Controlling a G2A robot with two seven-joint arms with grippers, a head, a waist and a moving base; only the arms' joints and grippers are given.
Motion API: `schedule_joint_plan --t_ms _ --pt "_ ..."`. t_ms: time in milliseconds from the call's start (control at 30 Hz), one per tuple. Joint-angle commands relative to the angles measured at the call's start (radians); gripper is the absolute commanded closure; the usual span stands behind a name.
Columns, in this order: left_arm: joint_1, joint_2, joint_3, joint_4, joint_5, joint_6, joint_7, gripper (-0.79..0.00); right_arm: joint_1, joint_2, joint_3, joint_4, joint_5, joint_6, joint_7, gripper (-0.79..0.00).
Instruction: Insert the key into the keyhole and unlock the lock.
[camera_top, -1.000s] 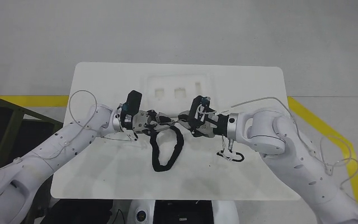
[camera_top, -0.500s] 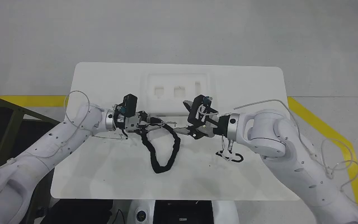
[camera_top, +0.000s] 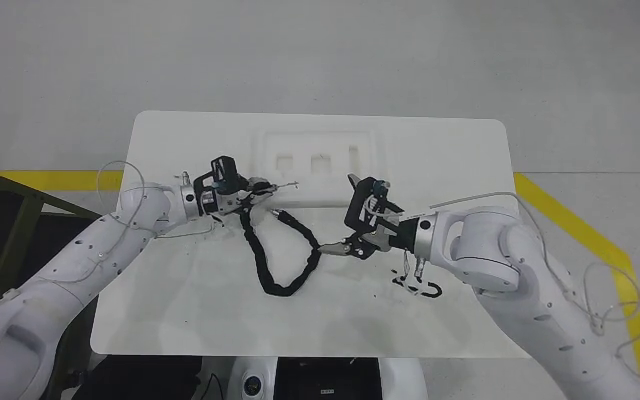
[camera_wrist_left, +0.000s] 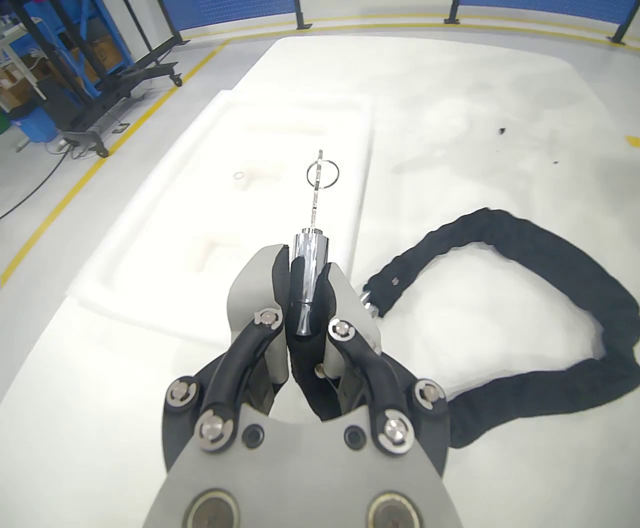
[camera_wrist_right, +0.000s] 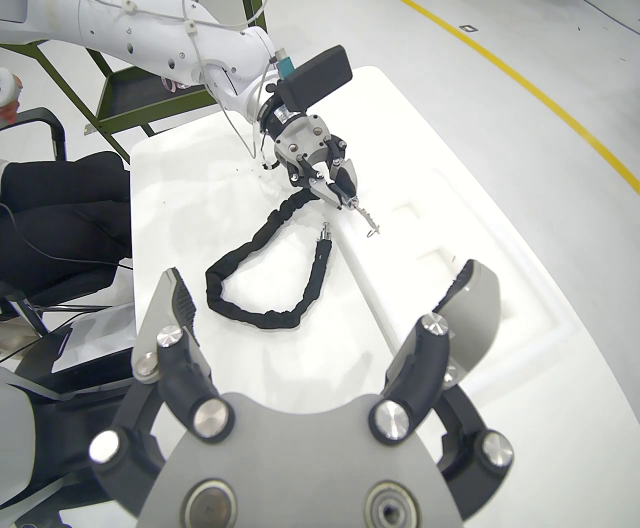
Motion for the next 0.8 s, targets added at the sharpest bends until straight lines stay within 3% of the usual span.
schedule_joint_plan --t_ms 0,67,100,167,200,467,767 --pt "0.009 0.001 -0.014 -0.007 0.000 0.007 -0.021 0.000 -0.001 -0.001 -0.001 0.001 -0.002 -0.002 -0.003 -0.785" --pt "0.018 0.002 -0.026 -0.016 0.000 0.013 -0.033 0.000 -0.002 -0.001 -0.001 0.001 -0.003 -0.003 -0.003 -0.785" --pt "0.022 0.002 -0.032 -0.020 0.002 0.013 -0.039 -0.052 -0.002 -0.002 -0.002 0.001 -0.002 -0.004 -0.002 -0.785" --pt "0.030 0.003 -0.044 -0.028 0.003 0.017 -0.046 -0.693 -0.002 -0.002 -0.001 0.002 -0.002 -0.005 -0.001 -0.785" --pt "0.035 0.003 -0.050 -0.033 0.001 0.017 -0.046 -0.785 -0.002 -0.002 -0.001 0.002 -0.002 -0.006 -0.001 -0.785" --pt "0.062 0.007 -0.122 -0.052 -0.032 0.035 0.000 -0.785 -0.016 -0.003 0.013 0.008 -0.016 -0.001 -0.033 -0.785" --pt "0.069 0.016 -0.230 -0.019 -0.065 0.069 0.078 -0.785 -0.062 0.003 0.107 0.035 -0.186 0.061 -0.210 -0.785"
